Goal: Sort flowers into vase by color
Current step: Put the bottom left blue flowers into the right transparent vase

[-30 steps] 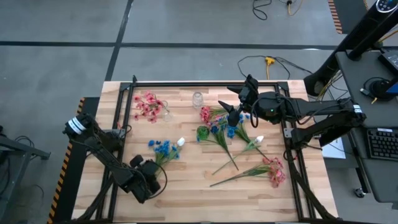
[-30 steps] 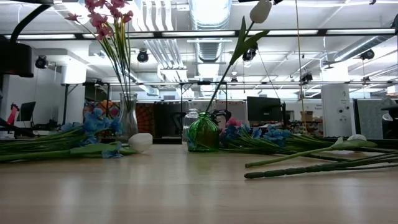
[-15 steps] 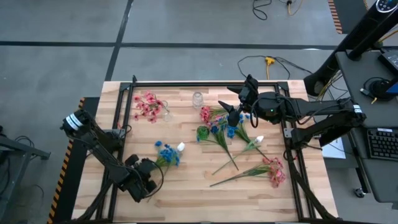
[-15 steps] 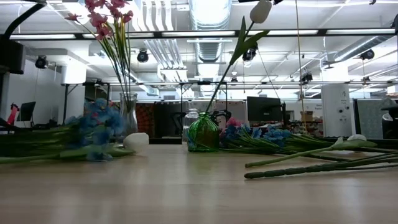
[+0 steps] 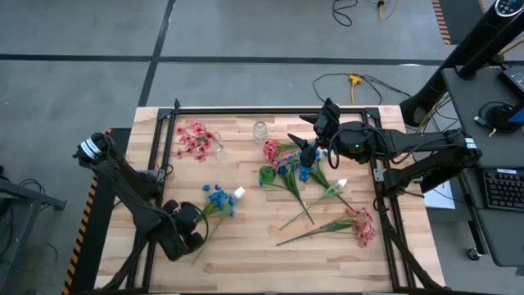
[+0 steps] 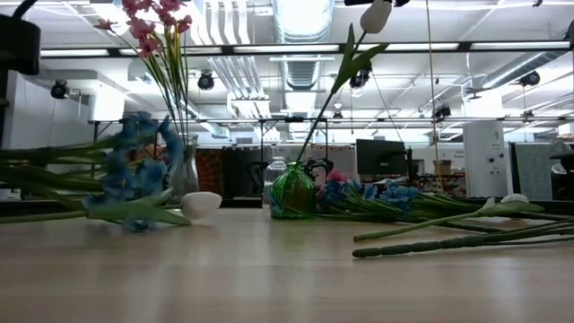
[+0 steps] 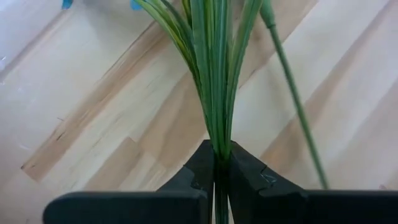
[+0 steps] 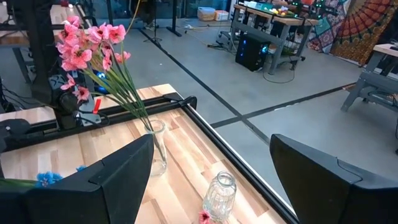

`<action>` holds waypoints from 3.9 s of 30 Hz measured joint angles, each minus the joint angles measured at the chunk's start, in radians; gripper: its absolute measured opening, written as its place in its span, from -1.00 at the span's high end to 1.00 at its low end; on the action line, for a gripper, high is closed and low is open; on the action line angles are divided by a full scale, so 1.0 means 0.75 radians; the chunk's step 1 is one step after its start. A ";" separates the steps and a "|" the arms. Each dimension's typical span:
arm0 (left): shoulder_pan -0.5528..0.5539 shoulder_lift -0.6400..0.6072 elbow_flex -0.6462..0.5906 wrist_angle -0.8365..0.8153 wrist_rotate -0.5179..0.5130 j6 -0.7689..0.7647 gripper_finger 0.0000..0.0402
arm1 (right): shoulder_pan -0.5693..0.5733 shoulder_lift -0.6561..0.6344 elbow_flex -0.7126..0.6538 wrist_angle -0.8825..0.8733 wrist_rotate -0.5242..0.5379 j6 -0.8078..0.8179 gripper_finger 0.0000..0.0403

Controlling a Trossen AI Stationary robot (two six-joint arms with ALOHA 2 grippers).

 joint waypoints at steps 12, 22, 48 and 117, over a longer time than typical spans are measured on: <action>0.000 -0.004 0.282 -0.389 -0.009 -0.001 0.97 | 0.000 0.000 0.000 0.001 0.000 0.000 -0.56; 0.000 0.057 0.467 -0.639 -0.082 0.012 0.97 | 0.000 -0.011 0.000 -0.002 0.000 -0.015 -0.56; 0.003 0.054 0.739 -0.044 -1.165 1.314 0.97 | 0.260 -0.077 0.000 0.184 -0.252 -0.353 -0.55; 0.632 0.103 0.331 2.034 -0.239 2.628 0.97 | 0.493 0.325 0.089 0.671 -0.223 -0.593 -0.11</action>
